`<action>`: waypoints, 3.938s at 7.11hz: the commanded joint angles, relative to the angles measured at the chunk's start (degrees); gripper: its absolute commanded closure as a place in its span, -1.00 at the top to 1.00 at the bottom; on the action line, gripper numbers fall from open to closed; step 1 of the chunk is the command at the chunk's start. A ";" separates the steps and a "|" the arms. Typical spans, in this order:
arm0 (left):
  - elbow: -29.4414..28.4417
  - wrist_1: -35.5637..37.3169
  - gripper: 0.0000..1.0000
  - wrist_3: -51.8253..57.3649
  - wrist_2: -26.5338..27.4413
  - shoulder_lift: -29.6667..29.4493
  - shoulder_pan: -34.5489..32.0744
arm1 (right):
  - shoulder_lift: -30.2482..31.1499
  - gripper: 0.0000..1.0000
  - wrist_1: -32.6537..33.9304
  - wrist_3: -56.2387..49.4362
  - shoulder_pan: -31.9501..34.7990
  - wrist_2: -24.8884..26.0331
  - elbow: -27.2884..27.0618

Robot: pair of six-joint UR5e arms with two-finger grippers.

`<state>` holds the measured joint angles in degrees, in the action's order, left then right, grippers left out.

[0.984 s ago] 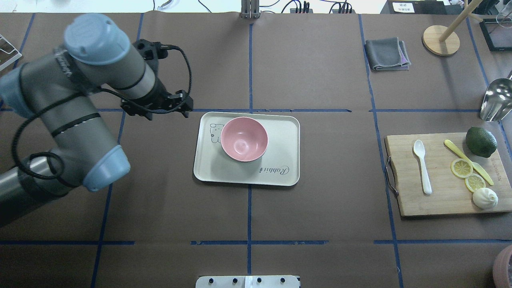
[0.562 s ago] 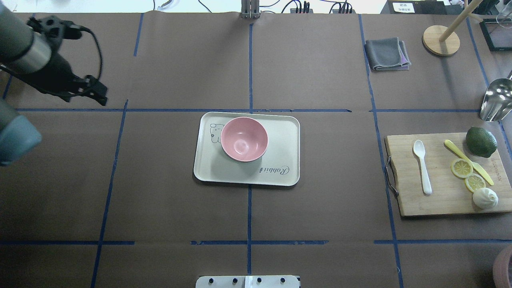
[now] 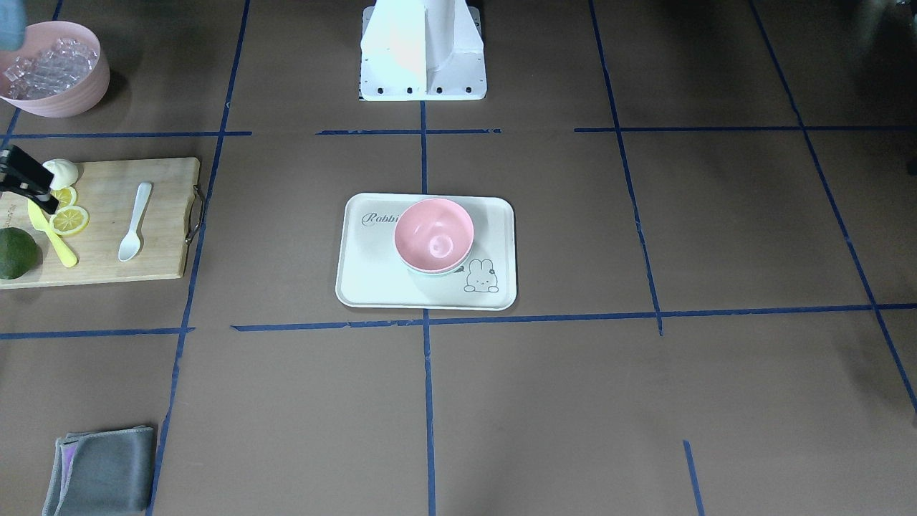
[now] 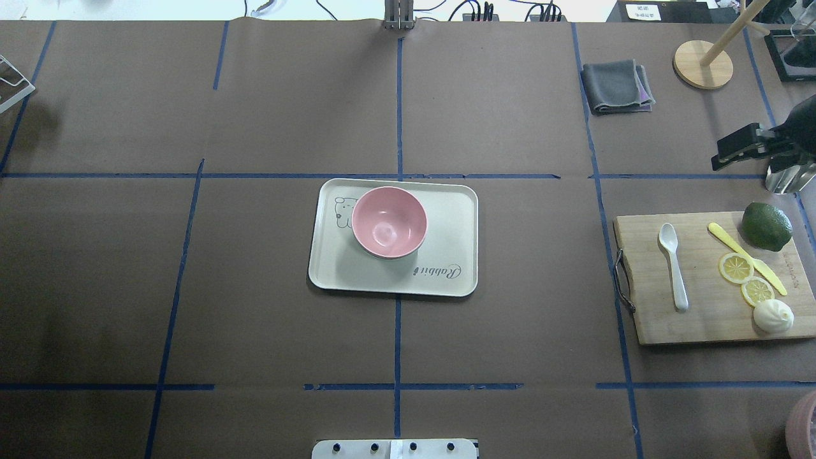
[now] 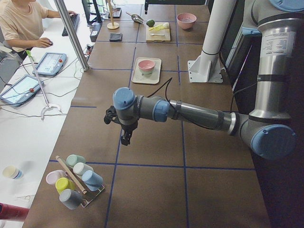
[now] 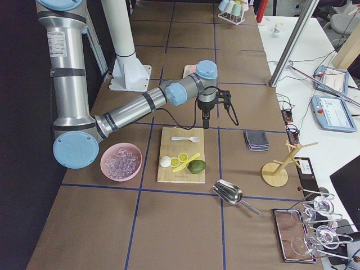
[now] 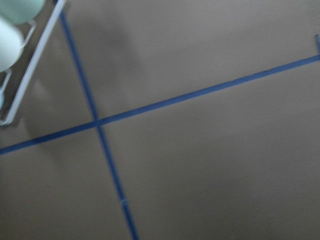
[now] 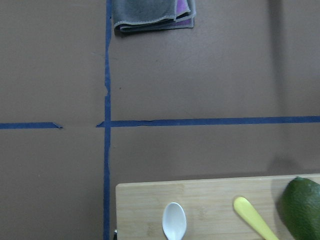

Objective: Stack pink bowl on green and place spoon
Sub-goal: 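Move the right gripper over the white spoon on the cutting board, then lower the right gripper and close it on the white spoon's handle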

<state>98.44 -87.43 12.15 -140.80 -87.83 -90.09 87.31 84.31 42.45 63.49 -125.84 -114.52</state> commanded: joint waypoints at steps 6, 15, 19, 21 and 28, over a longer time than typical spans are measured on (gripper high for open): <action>-2.81 -1.25 1.00 3.23 -1.32 4.07 -5.71 | 10.84 0.60 -17.77 22.59 -22.19 16.33 1.76; -2.37 -1.34 1.00 3.41 -1.32 4.16 -5.98 | 11.03 0.10 -23.05 17.49 -22.27 15.36 7.47; -2.37 -1.34 1.00 3.41 -1.41 4.16 -5.98 | 11.03 -0.06 -23.05 17.57 -22.27 15.19 7.65; -2.37 -1.34 1.00 3.41 -1.32 4.16 -5.98 | 11.03 -0.16 -23.05 17.58 -22.36 15.10 7.65; -2.37 -1.34 1.00 3.41 -1.32 4.07 -6.15 | 10.95 -0.59 -22.96 17.58 -22.98 15.10 7.65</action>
<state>96.06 -88.77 15.55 -142.12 -83.75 -96.19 98.26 61.35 60.03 40.62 -110.74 -106.88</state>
